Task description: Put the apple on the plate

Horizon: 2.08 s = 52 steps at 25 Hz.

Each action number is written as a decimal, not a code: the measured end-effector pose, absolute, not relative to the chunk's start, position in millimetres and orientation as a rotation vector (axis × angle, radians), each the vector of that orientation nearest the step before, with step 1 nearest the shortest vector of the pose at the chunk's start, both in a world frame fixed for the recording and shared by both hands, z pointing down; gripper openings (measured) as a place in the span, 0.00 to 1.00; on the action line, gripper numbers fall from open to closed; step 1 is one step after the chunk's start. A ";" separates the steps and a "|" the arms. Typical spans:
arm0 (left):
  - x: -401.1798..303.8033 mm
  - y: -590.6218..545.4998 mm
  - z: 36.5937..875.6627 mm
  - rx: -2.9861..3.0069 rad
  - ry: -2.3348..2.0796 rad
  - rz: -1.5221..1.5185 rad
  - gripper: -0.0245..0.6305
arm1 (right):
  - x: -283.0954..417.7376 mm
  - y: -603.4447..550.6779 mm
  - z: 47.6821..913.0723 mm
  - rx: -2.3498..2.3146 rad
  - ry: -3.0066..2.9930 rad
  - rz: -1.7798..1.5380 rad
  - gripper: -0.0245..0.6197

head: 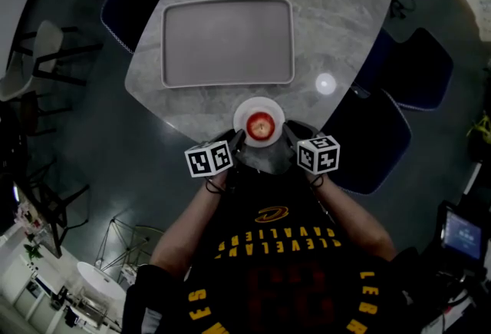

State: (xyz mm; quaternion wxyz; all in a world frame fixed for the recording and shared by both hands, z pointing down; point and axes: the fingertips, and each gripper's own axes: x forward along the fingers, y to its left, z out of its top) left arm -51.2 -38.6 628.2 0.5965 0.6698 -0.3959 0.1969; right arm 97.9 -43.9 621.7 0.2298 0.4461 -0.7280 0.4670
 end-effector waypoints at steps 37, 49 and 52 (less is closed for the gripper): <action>-73.7 -59.6 572.5 1.554 -0.863 0.169 0.09 | 76.5 -61.9 569.1 1.247 -2.101 1.871 0.08; -82.0 -112.3 518.8 1.594 -0.839 -0.026 0.08 | 68.9 -116.3 522.0 1.259 -2.287 1.917 0.08; -84.8 -125.6 512.6 1.601 -0.832 -0.046 0.08 | 64.9 -131.6 509.5 1.245 -2.346 1.900 0.08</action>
